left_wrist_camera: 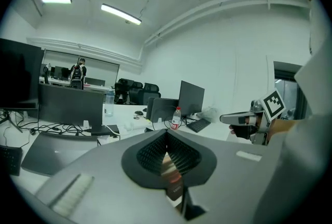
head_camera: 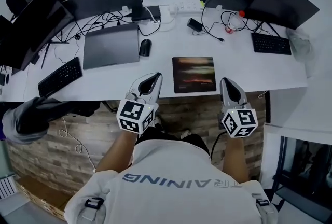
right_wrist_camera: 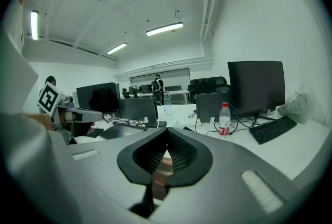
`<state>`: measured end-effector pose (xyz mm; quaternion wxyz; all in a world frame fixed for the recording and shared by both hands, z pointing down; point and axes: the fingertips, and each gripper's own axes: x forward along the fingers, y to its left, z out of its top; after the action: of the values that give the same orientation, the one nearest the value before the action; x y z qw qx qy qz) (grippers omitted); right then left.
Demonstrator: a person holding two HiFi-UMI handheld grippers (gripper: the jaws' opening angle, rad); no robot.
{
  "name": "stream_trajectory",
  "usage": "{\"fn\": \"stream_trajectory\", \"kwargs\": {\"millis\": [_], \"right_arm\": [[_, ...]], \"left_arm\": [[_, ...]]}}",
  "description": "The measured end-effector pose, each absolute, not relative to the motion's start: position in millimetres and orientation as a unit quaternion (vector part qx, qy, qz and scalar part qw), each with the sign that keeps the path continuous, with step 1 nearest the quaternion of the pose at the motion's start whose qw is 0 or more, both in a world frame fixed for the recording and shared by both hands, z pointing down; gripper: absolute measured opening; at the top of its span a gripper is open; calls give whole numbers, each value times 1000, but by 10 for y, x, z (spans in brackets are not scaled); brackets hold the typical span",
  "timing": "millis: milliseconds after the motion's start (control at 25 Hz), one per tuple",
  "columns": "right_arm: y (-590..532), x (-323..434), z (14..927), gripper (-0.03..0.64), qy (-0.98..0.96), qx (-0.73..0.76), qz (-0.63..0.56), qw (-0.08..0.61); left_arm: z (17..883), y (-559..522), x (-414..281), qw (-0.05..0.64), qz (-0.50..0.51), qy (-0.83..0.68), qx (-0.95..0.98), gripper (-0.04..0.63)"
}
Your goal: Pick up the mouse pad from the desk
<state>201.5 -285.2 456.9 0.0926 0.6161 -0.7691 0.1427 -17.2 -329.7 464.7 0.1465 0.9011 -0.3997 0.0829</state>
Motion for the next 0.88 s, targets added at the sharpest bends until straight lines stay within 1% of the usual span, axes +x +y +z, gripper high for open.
{"fn": "stream_trajectory", "kwargs": {"millis": [120,280,680,800,880], "right_arm": [[-2916,1921,4602,14,-764,622,144,97],[-2924,2010,4644,14,-756,629,150,98],[-3044,2421,4648,14,-779,604,143,91],[-3109,2553,4612,14,-790,591,141,79],[-3155,2604,4642,56,-796,583,142,83]], "left_arm": [[4693,-3426,-294,149,88,-395,902,0],[4693,-3513,-317,150,86,-399,900,0],[4556,-3429,96,144,82,-423,891,0],[4537,-3421,177,146,83,-434,885,0],[4537,-3408,219,147,82,-441,882,0]]}}
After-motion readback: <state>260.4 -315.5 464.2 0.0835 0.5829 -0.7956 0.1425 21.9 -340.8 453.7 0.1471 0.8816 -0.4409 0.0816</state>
